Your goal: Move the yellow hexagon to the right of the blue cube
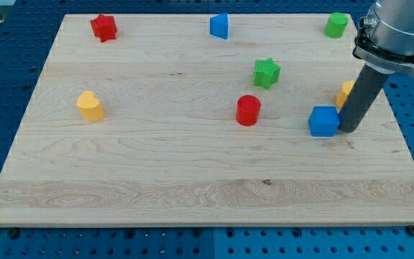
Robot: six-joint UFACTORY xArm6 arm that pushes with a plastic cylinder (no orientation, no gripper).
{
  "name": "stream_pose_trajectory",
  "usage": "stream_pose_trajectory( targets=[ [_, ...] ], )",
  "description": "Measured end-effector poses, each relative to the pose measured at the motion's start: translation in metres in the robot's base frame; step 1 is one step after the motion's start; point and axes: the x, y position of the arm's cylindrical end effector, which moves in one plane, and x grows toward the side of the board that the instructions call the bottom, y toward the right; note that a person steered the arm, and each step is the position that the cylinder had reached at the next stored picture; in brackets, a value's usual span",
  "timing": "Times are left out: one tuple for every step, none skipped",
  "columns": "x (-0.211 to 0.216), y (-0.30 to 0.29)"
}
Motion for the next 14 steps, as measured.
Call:
stream_pose_trajectory(
  targets=[
    [0.0, -0.002],
    [0.0, 0.005],
    [0.008, 0.02],
    [0.006, -0.013],
    [-0.017, -0.056],
    [-0.024, -0.059],
    [-0.024, -0.065],
    [-0.024, -0.067],
    [-0.024, -0.08],
    [-0.024, -0.105],
    [-0.026, -0.14],
    [-0.026, -0.148],
    [-0.026, -0.138],
    [-0.024, -0.105]
  ],
)
